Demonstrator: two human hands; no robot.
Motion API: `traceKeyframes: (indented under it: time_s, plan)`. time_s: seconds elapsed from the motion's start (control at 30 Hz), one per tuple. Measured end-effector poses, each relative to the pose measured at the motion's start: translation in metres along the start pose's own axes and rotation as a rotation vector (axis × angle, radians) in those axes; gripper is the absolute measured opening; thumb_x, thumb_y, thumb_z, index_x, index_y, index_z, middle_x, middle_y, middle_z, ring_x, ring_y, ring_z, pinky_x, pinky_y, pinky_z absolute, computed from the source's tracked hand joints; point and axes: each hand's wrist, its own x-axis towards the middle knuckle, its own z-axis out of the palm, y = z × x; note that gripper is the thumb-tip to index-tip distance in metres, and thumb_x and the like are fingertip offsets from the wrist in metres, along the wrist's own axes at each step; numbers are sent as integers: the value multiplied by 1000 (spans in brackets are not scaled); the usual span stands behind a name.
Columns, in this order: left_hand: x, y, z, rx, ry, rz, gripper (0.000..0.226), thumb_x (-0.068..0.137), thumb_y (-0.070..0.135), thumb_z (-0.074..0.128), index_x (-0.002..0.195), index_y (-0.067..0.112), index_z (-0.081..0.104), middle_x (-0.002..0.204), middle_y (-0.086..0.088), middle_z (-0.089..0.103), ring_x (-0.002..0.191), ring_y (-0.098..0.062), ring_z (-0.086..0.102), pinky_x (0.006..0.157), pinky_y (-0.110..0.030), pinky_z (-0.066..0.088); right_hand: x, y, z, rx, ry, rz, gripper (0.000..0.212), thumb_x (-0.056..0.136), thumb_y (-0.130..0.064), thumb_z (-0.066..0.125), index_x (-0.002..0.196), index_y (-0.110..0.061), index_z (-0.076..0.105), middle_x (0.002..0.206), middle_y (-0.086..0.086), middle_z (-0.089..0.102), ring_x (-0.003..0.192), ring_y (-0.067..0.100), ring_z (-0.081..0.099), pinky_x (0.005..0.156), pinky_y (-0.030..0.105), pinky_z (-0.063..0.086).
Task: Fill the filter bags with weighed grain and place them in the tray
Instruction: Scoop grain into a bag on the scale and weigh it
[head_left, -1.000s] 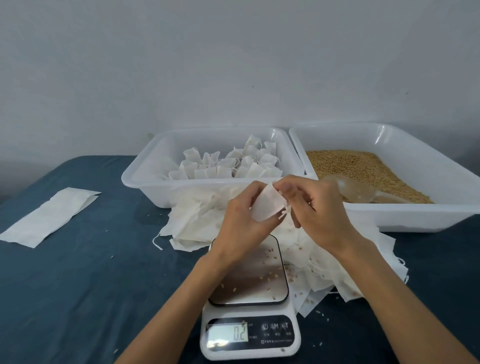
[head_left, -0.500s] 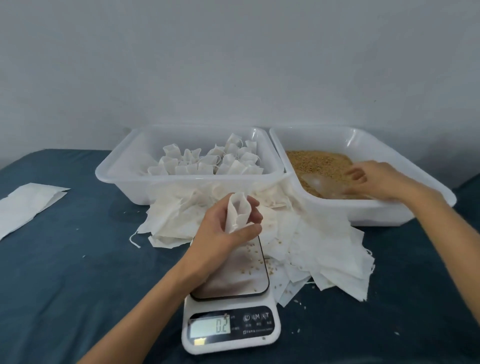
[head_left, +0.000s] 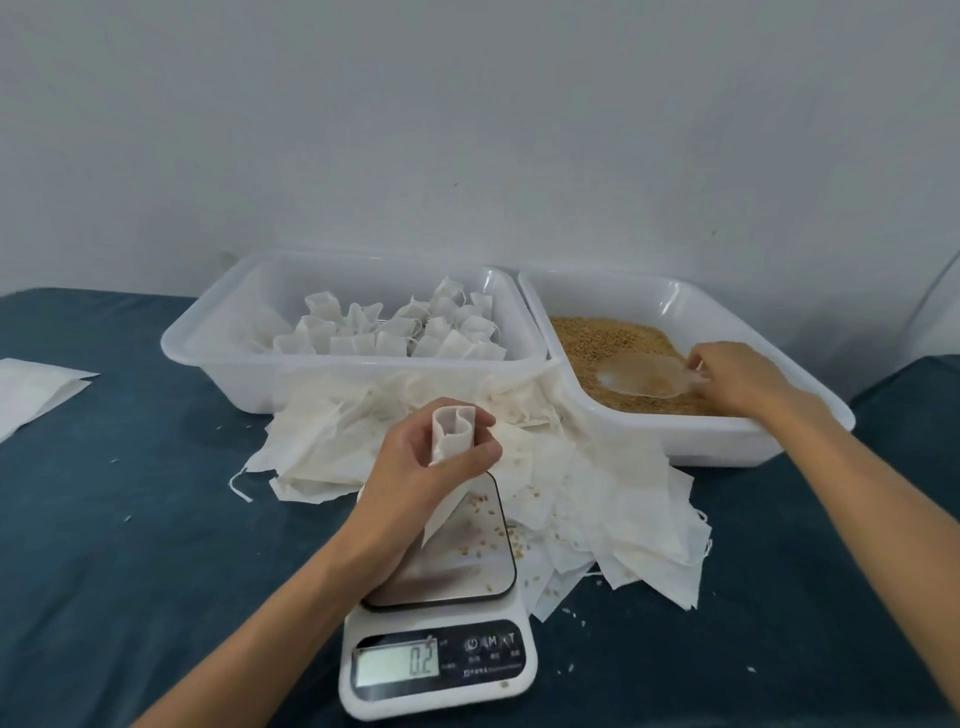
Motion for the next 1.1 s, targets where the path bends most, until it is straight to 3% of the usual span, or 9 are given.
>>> traceKeyframes:
  time_s: [0.1,0.23,0.3,0.43,0.6,0.67,0.87,1.1]
  plan:
    - [0,0,1,5,8,-8,20,83,24,80,100,19,72,91,-5,71,86,-19,66,78,-24,54,1,4,-5,-206,132,-17,31,89,-10,69,117,-22,66,111,5,61,100,25,61,96,47,47]
    - [1,-1,1,2,10,-7,19,82,23,80,98,20,73,89,-4,71,85,-19,67,78,-23,54,-2,4,-13,-374,200,-105,34,88,-11,70,116,-31,68,105,-2,62,100,22,61,104,46,38]
    - [1,0,0,-9,13,-9,20,81,22,80,99,19,73,88,-3,71,85,-18,67,77,-21,54,-5,-1,-13,-324,158,-193,34,90,-15,70,118,-34,69,108,-4,64,102,21,62,103,43,36]
    - [0,1,0,-11,10,-18,18,85,16,82,100,18,72,88,-3,71,82,-15,66,71,-18,53,-9,-16,-11,-67,-5,-323,30,90,-20,75,119,-28,73,119,-6,70,108,20,64,88,32,41]
    - [1,2,-2,-22,40,-12,17,87,8,80,99,17,73,88,-3,70,79,-11,64,69,-17,52,-11,-5,-8,303,-35,-216,29,91,-8,73,119,-17,73,118,2,72,115,22,63,101,37,46]
    - [1,1,-2,-20,40,-3,17,87,8,81,99,18,74,89,-1,71,81,-11,65,72,-17,53,-14,0,-6,405,-21,-205,26,91,-6,72,115,-15,74,113,3,72,112,21,64,97,32,45]
    - [1,2,-2,8,41,-8,17,86,13,83,98,20,73,87,-3,72,78,-10,64,70,-17,53,-16,2,-4,481,-6,-199,22,93,-6,70,113,-14,75,109,2,73,108,19,64,101,37,47]
    - [-1,3,-2,2,59,-19,18,86,9,81,100,19,74,88,-2,72,78,-10,65,69,-16,53,-18,0,-4,480,43,-188,23,93,-9,70,115,-14,74,109,1,71,106,21,62,94,32,43]
